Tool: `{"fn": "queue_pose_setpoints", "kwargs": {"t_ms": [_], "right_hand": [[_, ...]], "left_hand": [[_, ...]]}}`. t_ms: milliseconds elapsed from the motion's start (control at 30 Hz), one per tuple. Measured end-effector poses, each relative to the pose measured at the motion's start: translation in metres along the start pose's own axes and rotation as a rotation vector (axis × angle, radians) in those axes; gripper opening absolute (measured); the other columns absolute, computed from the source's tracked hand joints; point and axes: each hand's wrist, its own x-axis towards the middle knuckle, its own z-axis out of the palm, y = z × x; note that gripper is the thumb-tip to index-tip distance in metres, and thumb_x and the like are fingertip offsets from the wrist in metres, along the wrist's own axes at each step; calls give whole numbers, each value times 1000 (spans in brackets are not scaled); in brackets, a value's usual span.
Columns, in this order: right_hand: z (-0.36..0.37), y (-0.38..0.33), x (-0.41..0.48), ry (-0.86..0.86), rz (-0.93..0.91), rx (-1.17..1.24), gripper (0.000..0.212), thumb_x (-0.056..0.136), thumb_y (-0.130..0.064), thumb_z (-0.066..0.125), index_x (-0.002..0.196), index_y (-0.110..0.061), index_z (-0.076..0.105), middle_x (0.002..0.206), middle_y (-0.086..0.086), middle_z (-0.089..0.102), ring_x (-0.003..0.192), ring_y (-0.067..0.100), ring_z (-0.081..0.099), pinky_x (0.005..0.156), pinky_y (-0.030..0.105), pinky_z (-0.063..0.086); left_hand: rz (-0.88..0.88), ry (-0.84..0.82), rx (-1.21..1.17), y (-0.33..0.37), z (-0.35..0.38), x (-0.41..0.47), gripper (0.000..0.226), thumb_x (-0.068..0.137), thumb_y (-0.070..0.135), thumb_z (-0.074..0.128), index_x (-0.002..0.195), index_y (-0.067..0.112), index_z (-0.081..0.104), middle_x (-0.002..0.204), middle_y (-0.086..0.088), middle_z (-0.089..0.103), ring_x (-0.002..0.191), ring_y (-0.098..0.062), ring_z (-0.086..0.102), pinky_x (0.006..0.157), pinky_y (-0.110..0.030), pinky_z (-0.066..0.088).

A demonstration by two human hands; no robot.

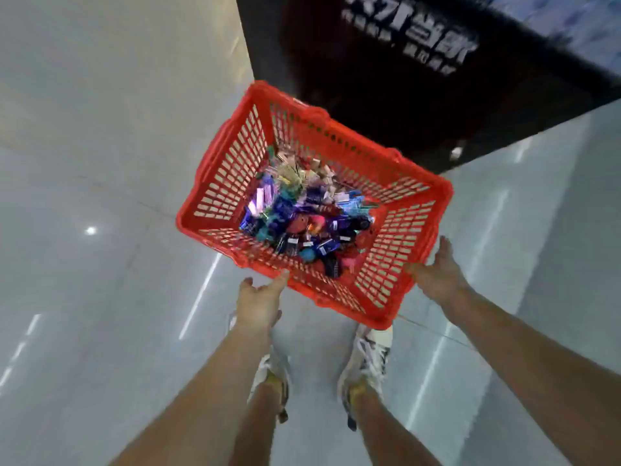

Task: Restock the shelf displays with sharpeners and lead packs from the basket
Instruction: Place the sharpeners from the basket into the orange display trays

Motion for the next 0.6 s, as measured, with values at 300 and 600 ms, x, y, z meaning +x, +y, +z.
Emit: {"fn": "queue_pose_setpoints", "kwargs": {"t_ms": [300, 600], "right_hand": [[32, 38, 86, 202, 48, 131, 57, 85, -12, 67, 135, -19, 39, 111, -5, 58, 98, 20, 59, 86, 42, 53], [10, -69, 19, 64, -134, -298, 96, 76, -39, 79, 149, -33, 17, 133, 6, 51, 109, 27, 59, 91, 52, 53]], "left_hand": [[-4, 179, -325, -27, 67, 64, 29, 84, -7, 54, 84, 23, 58, 91, 0, 66, 93, -28, 64, 80, -44, 56], [86, 220, -134, 54, -66, -22, 26, 81, -10, 58, 93, 12, 61, 88, -3, 68, 75, -24, 66, 60, -31, 52]]}}
